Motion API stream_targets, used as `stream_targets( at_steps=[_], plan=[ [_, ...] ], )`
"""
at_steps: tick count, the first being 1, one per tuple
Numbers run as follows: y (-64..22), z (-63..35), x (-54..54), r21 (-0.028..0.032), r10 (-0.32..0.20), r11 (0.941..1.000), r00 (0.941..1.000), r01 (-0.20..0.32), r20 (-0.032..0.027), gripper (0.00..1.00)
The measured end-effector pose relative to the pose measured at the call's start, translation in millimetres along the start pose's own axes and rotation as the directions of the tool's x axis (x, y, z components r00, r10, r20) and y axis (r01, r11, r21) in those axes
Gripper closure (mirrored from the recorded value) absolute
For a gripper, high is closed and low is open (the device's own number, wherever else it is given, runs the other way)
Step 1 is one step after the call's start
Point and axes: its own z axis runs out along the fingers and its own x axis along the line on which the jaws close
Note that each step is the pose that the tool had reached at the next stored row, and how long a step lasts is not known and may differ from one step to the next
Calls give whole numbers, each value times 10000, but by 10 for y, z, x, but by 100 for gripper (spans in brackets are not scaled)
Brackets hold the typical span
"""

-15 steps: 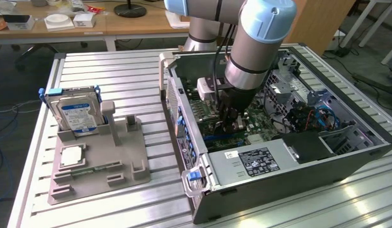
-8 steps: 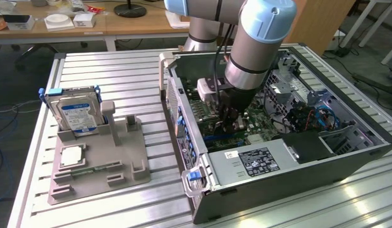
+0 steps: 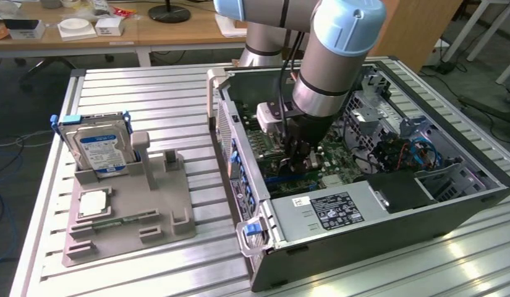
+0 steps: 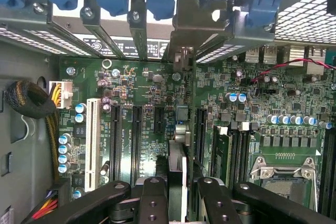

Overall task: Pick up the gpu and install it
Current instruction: 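Insert the gpu into the slot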

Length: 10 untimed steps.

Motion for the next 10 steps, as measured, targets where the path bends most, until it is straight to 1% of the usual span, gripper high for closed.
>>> stream_targets(
  at_steps=[7, 10],
  plan=[
    [-1, 0, 0, -1, 5, 10000, 10000, -5, -1, 73],
    [-21, 0, 1, 1, 69, 10000, 10000, -69, -1, 73]
  ],
)
